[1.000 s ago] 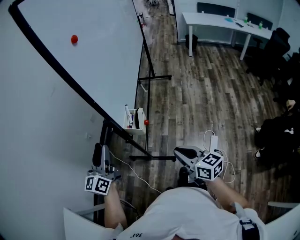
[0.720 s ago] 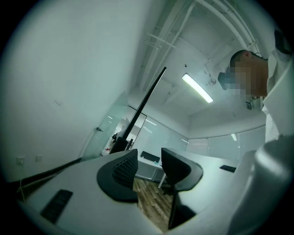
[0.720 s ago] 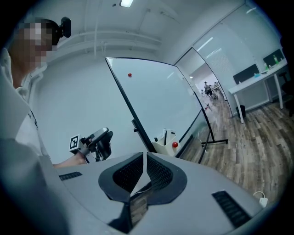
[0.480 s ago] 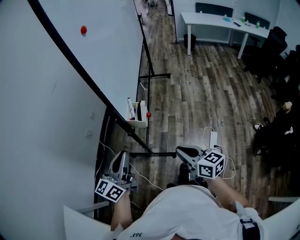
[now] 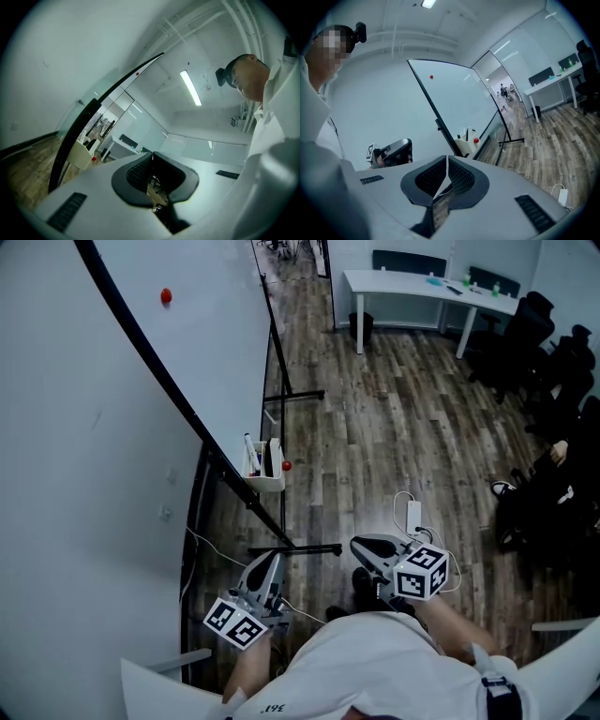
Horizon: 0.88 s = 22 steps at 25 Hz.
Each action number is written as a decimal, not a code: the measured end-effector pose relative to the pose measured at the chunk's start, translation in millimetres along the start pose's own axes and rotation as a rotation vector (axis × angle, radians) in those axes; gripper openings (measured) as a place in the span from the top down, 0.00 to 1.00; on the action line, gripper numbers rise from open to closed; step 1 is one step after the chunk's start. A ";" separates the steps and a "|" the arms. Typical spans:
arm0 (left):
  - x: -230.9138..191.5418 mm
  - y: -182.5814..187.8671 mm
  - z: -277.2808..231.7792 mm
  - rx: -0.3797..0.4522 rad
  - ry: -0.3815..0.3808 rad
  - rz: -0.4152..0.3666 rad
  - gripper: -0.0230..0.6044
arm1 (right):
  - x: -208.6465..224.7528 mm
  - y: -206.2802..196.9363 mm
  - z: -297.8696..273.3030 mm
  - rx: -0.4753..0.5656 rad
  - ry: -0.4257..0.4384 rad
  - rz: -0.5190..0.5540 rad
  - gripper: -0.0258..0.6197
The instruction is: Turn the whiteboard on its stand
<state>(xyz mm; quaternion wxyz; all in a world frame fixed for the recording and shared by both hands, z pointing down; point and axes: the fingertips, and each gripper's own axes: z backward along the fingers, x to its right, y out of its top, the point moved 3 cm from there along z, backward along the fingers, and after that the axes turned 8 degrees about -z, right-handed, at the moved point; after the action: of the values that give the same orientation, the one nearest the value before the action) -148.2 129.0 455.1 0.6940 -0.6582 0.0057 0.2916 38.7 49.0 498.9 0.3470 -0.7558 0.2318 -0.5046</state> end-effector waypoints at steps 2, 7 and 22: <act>9.6 -4.3 -1.4 -0.008 -0.019 0.002 0.94 | -1.8 -2.5 5.2 -0.001 -0.001 0.004 0.91; 25.0 -9.3 -2.3 -0.034 -0.034 0.006 0.94 | -1.4 -1.7 5.9 0.000 0.006 0.000 0.91; 95.1 -41.7 -59.4 -0.106 -0.076 0.029 0.94 | 37.6 28.3 82.2 0.046 -0.024 0.009 0.91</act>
<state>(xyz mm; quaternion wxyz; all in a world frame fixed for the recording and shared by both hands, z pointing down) -29.8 113.8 447.9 0.6536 -0.6824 -0.0266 0.3262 129.0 28.2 479.5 0.3693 -0.7525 0.2194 -0.4992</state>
